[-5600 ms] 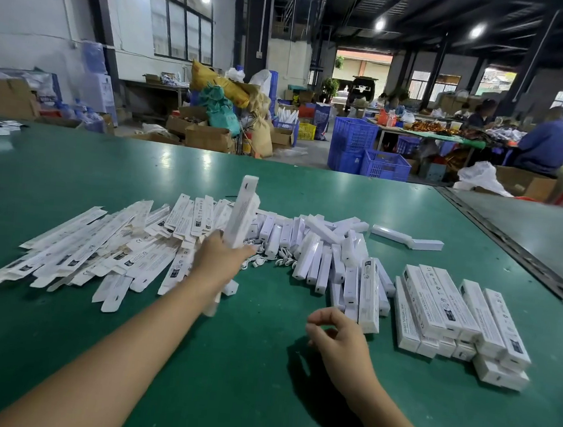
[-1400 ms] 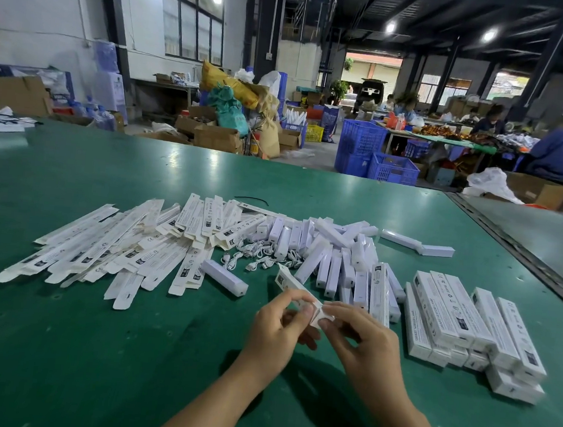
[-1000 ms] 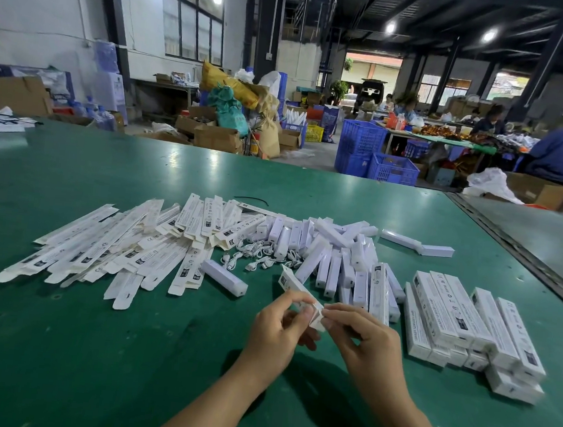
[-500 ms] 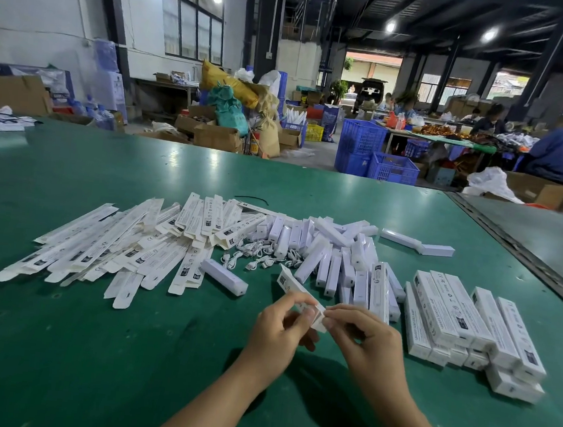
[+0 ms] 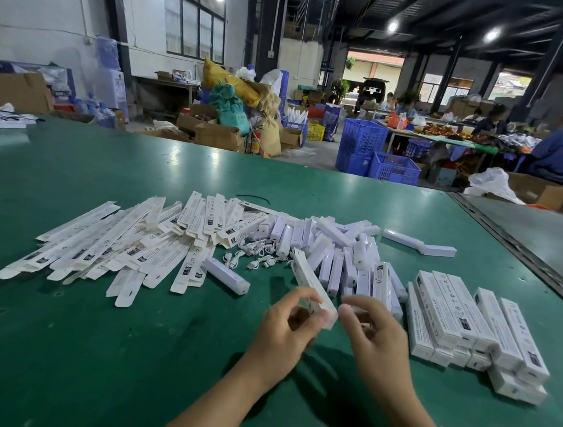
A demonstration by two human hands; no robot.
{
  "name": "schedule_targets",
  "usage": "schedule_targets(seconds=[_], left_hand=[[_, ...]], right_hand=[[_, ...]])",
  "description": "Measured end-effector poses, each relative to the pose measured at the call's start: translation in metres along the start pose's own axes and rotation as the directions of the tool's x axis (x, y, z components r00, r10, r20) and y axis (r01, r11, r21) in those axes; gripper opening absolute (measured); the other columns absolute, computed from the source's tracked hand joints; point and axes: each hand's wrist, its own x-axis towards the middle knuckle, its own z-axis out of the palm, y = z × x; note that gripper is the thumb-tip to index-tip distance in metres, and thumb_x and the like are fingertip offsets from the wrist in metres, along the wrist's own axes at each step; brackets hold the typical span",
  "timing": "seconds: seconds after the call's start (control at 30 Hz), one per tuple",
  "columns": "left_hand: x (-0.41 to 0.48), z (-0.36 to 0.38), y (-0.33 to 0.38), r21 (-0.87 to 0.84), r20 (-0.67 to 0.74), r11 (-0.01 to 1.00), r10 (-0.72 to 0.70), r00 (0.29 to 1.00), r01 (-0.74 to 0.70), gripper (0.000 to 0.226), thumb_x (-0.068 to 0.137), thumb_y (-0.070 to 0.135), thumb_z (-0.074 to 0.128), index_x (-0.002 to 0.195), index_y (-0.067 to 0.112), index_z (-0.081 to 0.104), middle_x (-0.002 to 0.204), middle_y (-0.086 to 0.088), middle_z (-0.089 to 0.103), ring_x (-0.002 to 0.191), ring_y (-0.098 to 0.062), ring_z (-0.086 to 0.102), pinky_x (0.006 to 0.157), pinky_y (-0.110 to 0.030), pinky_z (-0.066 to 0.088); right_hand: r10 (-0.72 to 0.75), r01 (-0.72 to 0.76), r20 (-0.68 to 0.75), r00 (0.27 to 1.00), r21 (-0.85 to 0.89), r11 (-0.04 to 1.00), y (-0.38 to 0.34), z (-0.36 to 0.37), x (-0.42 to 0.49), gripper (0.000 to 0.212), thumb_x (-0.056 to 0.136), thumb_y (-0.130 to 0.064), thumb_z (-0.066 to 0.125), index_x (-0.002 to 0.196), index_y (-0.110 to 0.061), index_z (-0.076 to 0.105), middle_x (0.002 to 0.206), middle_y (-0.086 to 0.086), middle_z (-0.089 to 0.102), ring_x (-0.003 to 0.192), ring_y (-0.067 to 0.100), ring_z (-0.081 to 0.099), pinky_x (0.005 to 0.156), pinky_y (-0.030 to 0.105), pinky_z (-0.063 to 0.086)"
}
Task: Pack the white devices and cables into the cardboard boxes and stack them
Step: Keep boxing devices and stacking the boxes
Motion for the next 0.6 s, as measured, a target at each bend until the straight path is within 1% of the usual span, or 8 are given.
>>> schedule_targets(seconds=[0.07,0.13,0.17,0.23,0.33,0.43,0.5,0.6], left_hand=[[0.002,-0.001,-0.001,-0.007,-0.022,1.0,-0.01,1.0,0.01,0.005,0.09,0.04,0.062,0.095,0.039,0.061,0.062,0.007,0.052,0.063,-0.013,0.051,0.063,-0.028,0.045],[0.004,-0.003,-0.006,-0.002,-0.053,1.0,-0.012,0.999,0.012,0.012,0.099,0.026,0.058,0.095,0.038,0.061,0.062,0.009,0.053,0.063,-0.011,0.052,0.064,-0.025,0.046],[0.004,-0.004,-0.006,-0.003,-0.069,1.0,-0.015,0.997,0.015,0.018,0.101,0.021,0.056,0.094,0.038,0.061,0.062,0.009,0.054,0.062,-0.01,0.052,0.064,-0.023,0.047],[0.005,-0.004,-0.007,0.005,-0.095,1.0,-0.014,0.995,0.014,0.025,0.102,0.018,0.054,0.092,0.04,0.062,0.062,0.01,0.055,0.06,-0.007,0.053,0.062,-0.022,0.047],[0.006,-0.003,-0.008,0.021,-0.114,1.0,0.0,0.993,0.003,0.028,0.101,0.021,0.053,0.092,0.045,0.063,0.063,0.011,0.057,0.061,-0.006,0.054,0.062,-0.022,0.049],[0.006,-0.002,-0.008,0.01,-0.127,1.0,-0.002,0.992,0.004,0.022,0.101,0.026,0.056,0.093,0.045,0.064,0.063,0.01,0.057,0.063,-0.008,0.055,0.064,-0.029,0.051],[0.004,-0.003,-0.006,-0.034,-0.113,0.999,0.003,0.994,-0.007,0.005,0.093,0.039,0.065,0.096,0.043,0.063,0.064,0.008,0.056,0.063,-0.01,0.052,0.063,-0.027,0.048],[0.003,-0.003,-0.007,-0.098,-0.059,0.995,-0.001,0.998,-0.004,0.041,0.07,0.054,0.082,0.101,0.04,0.058,0.071,0.004,0.06,0.066,-0.012,0.051,0.063,-0.024,0.045]], right_hand=[[-0.021,-0.022,-0.12,0.993,-0.346,0.938,0.004,-0.008,0.007,0.024,0.091,-0.041,0.061,0.111,-0.029,0.063,0.115,-0.007,0.06,0.067,0.002,0.055,0.069,0.021,0.046],[0.126,-0.186,-0.152,0.98,-0.496,0.848,0.01,-0.021,0.015,0.047,0.092,-0.044,0.06,0.133,-0.022,0.049,0.129,0.003,0.054,0.078,0.001,0.055,0.078,0.033,0.047],[0.205,-0.242,-0.128,0.97,-0.549,0.8,0.013,-0.028,0.018,0.055,0.093,-0.045,0.059,0.139,-0.02,0.042,0.127,0.007,0.056,0.084,0.009,0.059,0.081,0.037,0.048],[0.309,-0.267,-0.05,0.95,-0.642,0.719,0.021,-0.035,0.021,0.062,0.094,-0.047,0.056,0.143,-0.015,0.037,0.098,0.006,0.067,0.074,0.013,0.057,0.073,0.035,0.047],[0.322,-0.256,-0.013,0.947,-0.636,0.728,0.028,-0.034,0.024,0.051,0.096,-0.04,0.056,0.14,-0.017,0.046,0.067,-0.005,0.063,0.06,0.007,0.052,0.062,0.031,0.037],[0.28,-0.281,-0.089,0.956,-0.56,0.779,0.027,-0.035,0.028,0.04,0.094,-0.025,0.057,0.132,-0.014,0.058,0.09,0.008,0.072,0.065,0.015,0.056,0.064,0.027,0.038],[0.21,-0.274,-0.18,0.961,-0.508,0.816,0.023,-0.04,0.03,0.034,0.093,-0.02,0.061,0.126,-0.012,0.065,0.097,0.01,0.067,0.061,0.013,0.055,0.054,0.015,0.039],[0.143,-0.267,-0.308,0.941,-0.414,0.87,0.016,-0.053,0.034,0.032,0.09,-0.018,0.068,0.122,-0.011,0.068,0.085,-0.004,0.047,0.063,0.011,0.056,0.053,0.011,0.039]])
